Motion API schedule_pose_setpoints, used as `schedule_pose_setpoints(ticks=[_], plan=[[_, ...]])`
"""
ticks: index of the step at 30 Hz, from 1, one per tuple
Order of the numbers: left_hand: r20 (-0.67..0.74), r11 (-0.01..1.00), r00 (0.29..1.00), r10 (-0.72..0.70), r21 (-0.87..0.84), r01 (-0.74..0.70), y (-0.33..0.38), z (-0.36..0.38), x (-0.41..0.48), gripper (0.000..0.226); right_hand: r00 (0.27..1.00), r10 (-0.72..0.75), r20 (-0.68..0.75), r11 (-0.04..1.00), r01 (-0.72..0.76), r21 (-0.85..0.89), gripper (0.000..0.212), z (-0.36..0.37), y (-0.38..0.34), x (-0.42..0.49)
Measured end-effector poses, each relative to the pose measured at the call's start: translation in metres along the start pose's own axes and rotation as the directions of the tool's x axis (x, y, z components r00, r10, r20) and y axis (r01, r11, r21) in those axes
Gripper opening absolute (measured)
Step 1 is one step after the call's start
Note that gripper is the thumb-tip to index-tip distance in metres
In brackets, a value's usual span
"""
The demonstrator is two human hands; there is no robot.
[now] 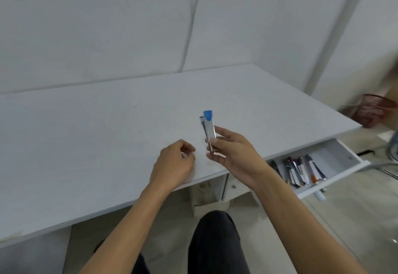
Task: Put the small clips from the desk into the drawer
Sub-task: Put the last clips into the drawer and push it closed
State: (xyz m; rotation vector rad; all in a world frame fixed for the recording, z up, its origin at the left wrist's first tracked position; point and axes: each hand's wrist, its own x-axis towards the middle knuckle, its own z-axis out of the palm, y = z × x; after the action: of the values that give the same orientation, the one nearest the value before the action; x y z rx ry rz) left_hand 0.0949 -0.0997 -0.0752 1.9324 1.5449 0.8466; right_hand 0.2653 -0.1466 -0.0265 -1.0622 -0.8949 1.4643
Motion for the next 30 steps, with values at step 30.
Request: schedule_pose_setpoints(ticks=[30], plan=[[0.238, 0.905, 0.883, 0.404, 0.036, -0.424, 0.175, 0.208, 0.049, 0.029, 0.728, -0.370, -0.578, -0.210, -0.671, -0.711, 0.010, -0.301, -0.014, -0.003]])
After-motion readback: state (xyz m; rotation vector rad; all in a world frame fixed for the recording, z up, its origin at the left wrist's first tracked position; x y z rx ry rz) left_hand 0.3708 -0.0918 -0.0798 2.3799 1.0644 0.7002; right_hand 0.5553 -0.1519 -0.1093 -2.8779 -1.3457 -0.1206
